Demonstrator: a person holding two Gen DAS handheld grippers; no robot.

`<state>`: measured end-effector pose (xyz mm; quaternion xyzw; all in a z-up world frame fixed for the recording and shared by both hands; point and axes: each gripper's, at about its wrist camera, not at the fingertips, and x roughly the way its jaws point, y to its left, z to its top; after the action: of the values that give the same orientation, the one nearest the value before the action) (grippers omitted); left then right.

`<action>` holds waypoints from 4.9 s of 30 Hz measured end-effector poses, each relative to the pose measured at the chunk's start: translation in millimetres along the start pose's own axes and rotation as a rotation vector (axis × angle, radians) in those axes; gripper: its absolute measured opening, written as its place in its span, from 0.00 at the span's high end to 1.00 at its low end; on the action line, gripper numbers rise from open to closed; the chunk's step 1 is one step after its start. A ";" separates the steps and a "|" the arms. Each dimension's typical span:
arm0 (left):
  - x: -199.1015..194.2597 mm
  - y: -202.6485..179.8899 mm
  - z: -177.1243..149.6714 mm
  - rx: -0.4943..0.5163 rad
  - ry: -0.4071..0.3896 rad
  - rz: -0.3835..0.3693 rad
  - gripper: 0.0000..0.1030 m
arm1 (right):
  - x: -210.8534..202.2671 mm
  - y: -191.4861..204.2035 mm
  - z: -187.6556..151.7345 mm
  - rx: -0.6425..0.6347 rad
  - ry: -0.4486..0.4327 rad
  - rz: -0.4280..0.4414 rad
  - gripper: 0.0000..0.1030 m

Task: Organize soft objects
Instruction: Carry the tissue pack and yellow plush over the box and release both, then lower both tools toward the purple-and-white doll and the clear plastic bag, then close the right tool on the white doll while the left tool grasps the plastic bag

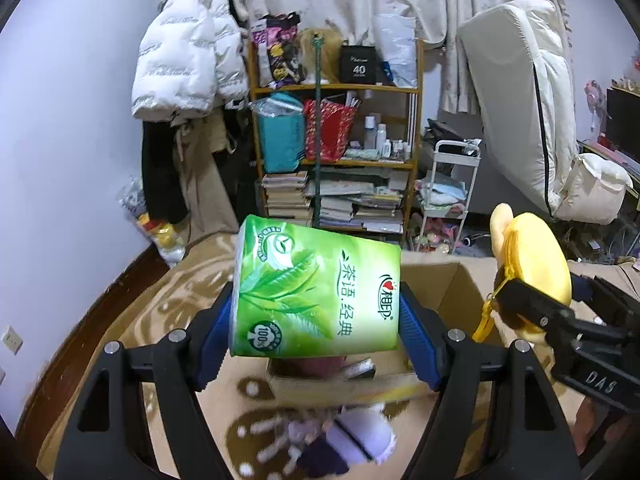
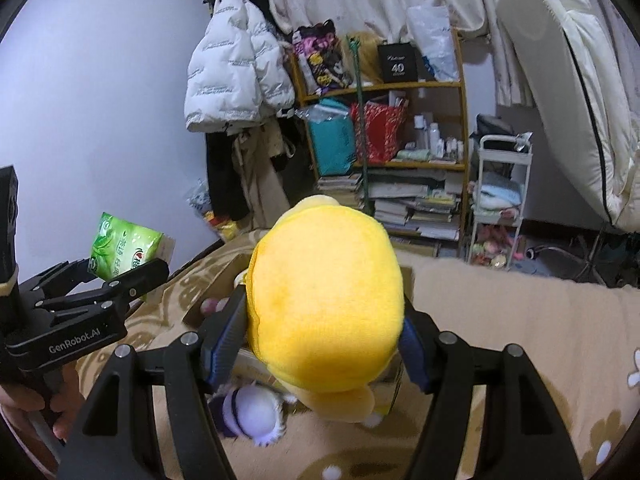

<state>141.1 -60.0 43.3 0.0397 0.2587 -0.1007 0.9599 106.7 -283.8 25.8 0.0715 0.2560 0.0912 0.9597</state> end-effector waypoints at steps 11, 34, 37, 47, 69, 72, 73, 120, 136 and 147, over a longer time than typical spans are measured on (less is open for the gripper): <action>50.0 -17.3 -2.4 0.014 0.015 -0.037 0.27 | 31.8 -19.8 5.5 0.063 -0.002 -0.033 0.30; 74.8 -2.9 -16.1 -0.005 0.079 -0.082 0.12 | 71.2 -24.1 -37.3 0.010 0.108 -0.003 0.21; 74.5 0.5 -17.6 -0.001 0.095 -0.047 0.08 | 72.1 -22.7 -36.1 0.008 0.112 0.002 0.15; 58.1 20.0 -23.6 -0.047 0.136 -0.003 0.05 | 58.6 -3.6 -34.8 -0.060 0.101 -0.009 0.00; 12.0 62.8 -57.8 -0.090 0.284 0.046 0.03 | 16.0 42.5 -60.6 -0.109 0.131 0.030 0.00; 19.8 64.5 -63.8 -0.080 0.317 0.057 0.03 | 19.2 44.0 -66.7 -0.120 0.149 0.021 0.00; 22.9 62.9 -65.4 -0.062 0.318 0.078 0.03 | 21.0 44.7 -68.1 -0.122 0.155 0.019 0.00; 154.8 65.0 -128.9 -0.168 0.773 -0.070 0.03 | 145.2 53.8 -137.4 0.032 0.491 0.227 0.35; 154.6 49.3 -118.9 -0.161 0.700 -0.136 0.03 | 125.2 49.9 -132.5 0.005 0.482 0.124 0.38; 165.1 29.8 -129.2 -0.172 0.726 -0.145 0.03 | 124.9 50.4 -138.6 -0.081 0.472 -0.013 0.38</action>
<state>224.1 -42.8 -150.8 -0.0264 0.5916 -0.1254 0.7960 136.3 -195.8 -143.6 0.0081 0.4699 0.1096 0.8759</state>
